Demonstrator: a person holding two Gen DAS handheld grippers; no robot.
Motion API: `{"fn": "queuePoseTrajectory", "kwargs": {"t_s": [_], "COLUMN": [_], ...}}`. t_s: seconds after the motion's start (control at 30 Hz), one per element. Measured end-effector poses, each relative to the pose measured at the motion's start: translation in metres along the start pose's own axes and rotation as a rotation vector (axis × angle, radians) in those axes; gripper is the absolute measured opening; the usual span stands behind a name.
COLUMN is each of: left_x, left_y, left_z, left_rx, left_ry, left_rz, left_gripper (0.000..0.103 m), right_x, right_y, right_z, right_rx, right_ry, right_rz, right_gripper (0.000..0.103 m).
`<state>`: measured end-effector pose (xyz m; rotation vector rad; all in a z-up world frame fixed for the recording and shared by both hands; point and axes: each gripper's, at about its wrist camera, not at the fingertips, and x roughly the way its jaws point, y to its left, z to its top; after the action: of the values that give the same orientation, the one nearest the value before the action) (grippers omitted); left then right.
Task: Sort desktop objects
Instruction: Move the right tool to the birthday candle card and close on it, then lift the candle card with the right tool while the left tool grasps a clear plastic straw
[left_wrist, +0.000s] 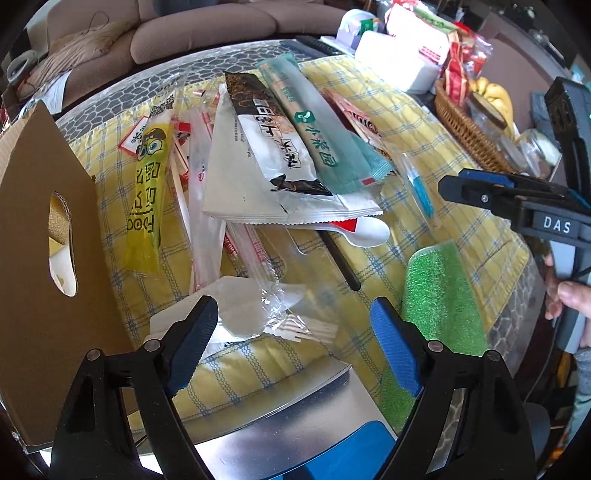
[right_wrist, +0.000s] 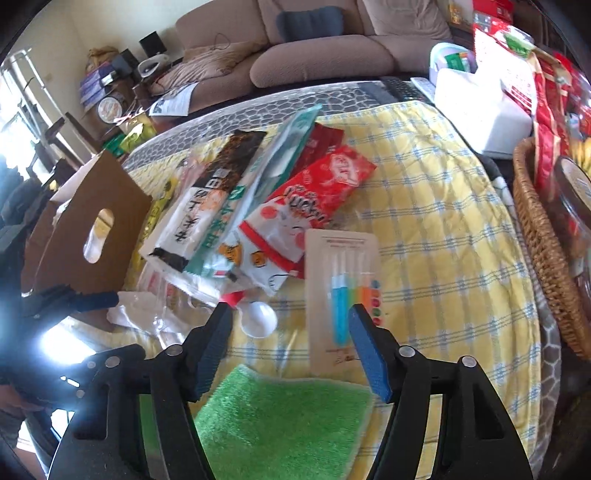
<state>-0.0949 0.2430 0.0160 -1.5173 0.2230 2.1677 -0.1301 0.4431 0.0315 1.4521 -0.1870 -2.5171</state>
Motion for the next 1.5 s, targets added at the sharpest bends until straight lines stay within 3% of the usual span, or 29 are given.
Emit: {"fn": "queuePoseTrajectory", "kwargs": {"t_s": [0.17, 0.43, 0.47, 0.57, 0.63, 0.97, 1.13, 1.37, 1.5], "left_x": [0.014, 0.024, 0.025, 0.029, 0.032, 0.036, 0.043, 0.044, 0.042], "left_y": [-0.004, 0.001, 0.002, 0.006, 0.009, 0.023, 0.027, 0.04, 0.037], "left_z": [0.004, 0.006, 0.006, 0.007, 0.008, 0.017, 0.021, 0.018, 0.014], "left_rx": [-0.003, -0.02, -0.02, -0.03, -0.031, -0.074, -0.083, -0.121, -0.136], "left_ry": [0.029, 0.05, 0.055, 0.068, 0.077, 0.108, 0.138, 0.144, 0.14], "left_rz": [0.023, 0.049, 0.053, 0.063, 0.062, 0.039, 0.058, 0.111, 0.085], "left_gripper": [0.084, 0.084, 0.084, 0.084, 0.084, 0.084, 0.084, 0.084, 0.084], "right_x": [0.018, 0.046, 0.047, 0.054, 0.055, 0.012, -0.014, -0.027, -0.024], "right_y": [-0.035, -0.031, -0.029, -0.027, -0.025, -0.021, -0.015, 0.005, 0.009], "right_z": [-0.004, -0.004, -0.003, -0.002, -0.002, 0.003, 0.008, 0.004, -0.001], "right_rx": [0.094, 0.091, 0.087, 0.074, 0.059, 0.06, 0.084, 0.062, 0.06], "right_ry": [0.034, 0.047, 0.045, 0.066, 0.07, -0.02, -0.068, -0.083, -0.078], "right_rz": [-0.009, -0.012, -0.009, -0.016, -0.025, -0.018, 0.043, 0.103, 0.121], "right_gripper": [0.079, 0.079, 0.077, 0.053, 0.053, 0.053, 0.053, 0.053, 0.053]}}
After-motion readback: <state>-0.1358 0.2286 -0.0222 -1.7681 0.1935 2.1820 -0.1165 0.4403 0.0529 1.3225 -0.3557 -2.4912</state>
